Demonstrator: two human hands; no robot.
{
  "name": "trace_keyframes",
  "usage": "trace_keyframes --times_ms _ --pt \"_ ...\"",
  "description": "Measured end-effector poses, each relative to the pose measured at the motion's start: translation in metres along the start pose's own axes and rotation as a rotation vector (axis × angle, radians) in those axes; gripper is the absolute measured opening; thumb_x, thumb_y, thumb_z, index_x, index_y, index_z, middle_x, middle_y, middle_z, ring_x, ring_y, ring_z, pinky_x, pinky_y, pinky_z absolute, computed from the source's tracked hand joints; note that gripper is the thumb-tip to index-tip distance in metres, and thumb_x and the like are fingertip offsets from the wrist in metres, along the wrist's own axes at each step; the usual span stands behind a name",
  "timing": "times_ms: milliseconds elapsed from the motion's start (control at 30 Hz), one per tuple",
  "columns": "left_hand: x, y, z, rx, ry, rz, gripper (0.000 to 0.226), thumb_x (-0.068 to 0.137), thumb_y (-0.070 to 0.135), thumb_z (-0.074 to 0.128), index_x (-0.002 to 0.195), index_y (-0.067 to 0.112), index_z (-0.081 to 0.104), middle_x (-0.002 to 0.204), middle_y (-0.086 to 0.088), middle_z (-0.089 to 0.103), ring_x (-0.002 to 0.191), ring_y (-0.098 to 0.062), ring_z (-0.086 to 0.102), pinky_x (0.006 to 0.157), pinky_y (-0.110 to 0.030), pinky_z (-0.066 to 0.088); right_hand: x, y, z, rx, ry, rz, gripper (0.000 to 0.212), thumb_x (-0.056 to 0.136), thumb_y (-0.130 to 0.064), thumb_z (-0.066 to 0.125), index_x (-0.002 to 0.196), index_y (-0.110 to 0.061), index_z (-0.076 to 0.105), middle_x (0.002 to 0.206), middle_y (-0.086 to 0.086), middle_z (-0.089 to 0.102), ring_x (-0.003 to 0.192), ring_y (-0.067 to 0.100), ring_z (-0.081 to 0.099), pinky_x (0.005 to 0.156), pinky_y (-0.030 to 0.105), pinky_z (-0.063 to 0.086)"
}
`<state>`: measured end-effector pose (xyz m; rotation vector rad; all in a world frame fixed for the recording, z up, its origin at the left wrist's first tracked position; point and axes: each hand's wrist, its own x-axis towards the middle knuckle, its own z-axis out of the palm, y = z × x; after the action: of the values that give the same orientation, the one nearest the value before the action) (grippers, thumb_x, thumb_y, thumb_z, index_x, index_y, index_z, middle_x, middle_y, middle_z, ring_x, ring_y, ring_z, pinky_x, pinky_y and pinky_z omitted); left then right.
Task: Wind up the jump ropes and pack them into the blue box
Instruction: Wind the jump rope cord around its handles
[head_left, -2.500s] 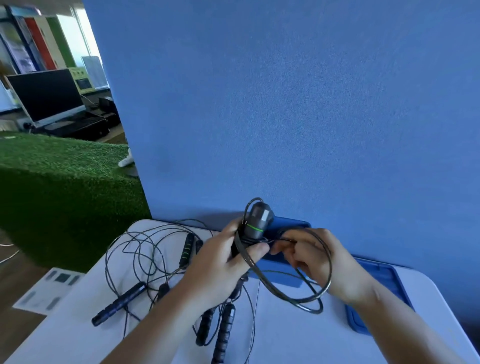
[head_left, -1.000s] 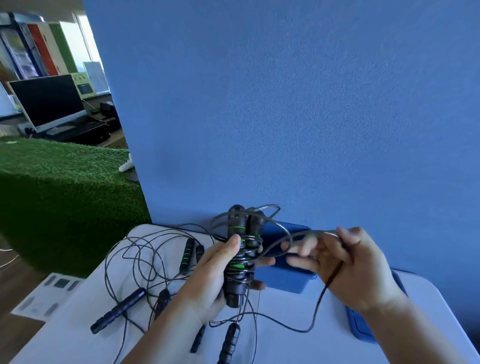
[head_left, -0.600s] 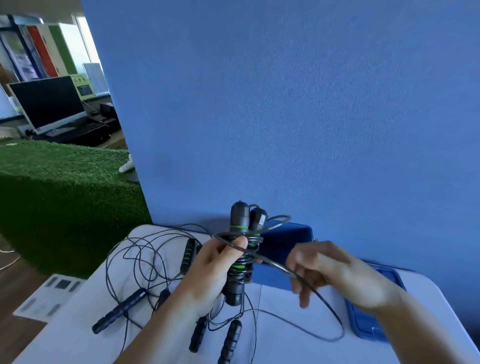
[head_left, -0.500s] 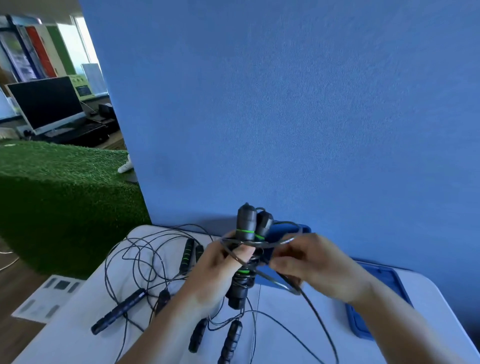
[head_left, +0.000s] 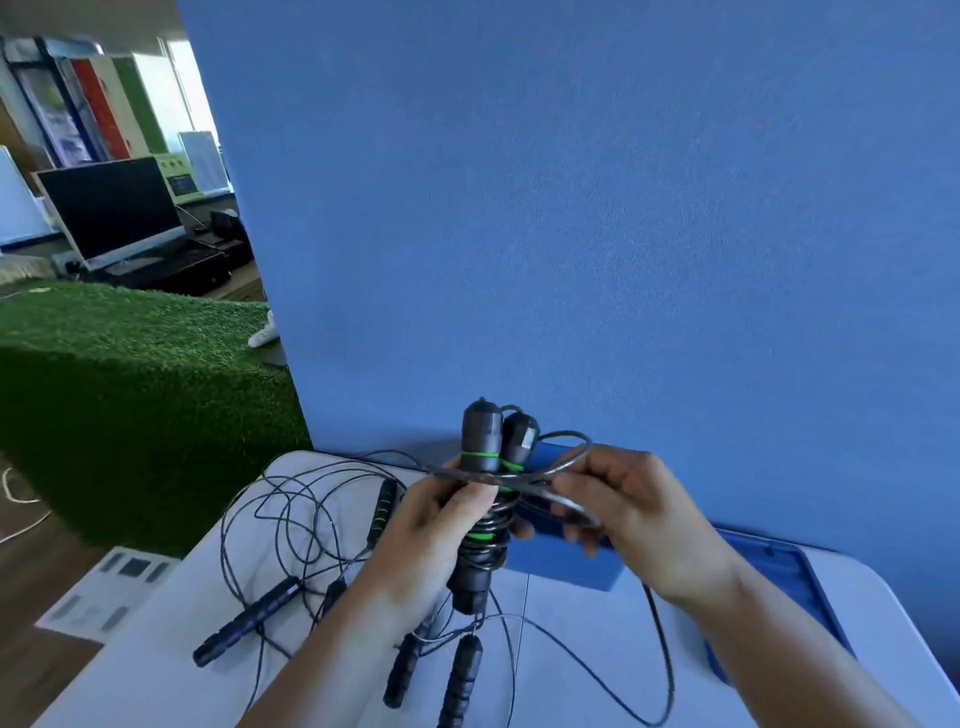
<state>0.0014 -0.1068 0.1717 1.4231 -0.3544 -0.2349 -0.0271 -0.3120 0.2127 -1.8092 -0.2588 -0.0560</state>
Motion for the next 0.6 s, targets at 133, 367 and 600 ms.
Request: trace_keyframes --times_ms 133,367,600 --pt "-0.003 -0.009 -0.007 0.027 0.002 -0.064 0.043 0.088 0.046 0.063 0.112 0.011 0.072 0.098 -0.021 0.076 0.073 -0.025 0.072 0.068 -0.037 0.051 0.0 -0.027 -0.01 0.552 0.126 -0.01 0.015 0.094 -0.019 0.05 0.089 -0.007 0.058 0.094 0.017 0.075 0.07 0.025 0.068 0.053 0.027 0.052" --pt "-0.01 -0.022 0.006 -0.34 0.089 -0.192 0.05 0.095 0.032 0.065 0.116 -0.013 0.061 0.112 -0.037 0.065 0.09 -0.05 0.072 0.058 -0.038 0.057 0.0 -0.056 -0.028 0.815 0.064 -0.026 0.017 0.096 -0.023 0.039 0.089 -0.013 0.05 0.11 0.022 0.074 0.104 0.034 0.073 0.074 0.033 0.063" --pt "-0.002 -0.004 0.02 -0.45 -0.091 -0.143 0.045 0.093 0.041 0.058 0.108 0.001 0.072 0.102 -0.029 0.065 0.09 -0.045 0.072 0.058 -0.037 0.055 0.005 -0.044 -0.025 0.867 0.127 -0.023 0.015 0.095 -0.022 0.041 0.09 -0.013 0.052 0.102 0.017 0.076 0.101 0.031 0.075 0.071 0.032 0.063"
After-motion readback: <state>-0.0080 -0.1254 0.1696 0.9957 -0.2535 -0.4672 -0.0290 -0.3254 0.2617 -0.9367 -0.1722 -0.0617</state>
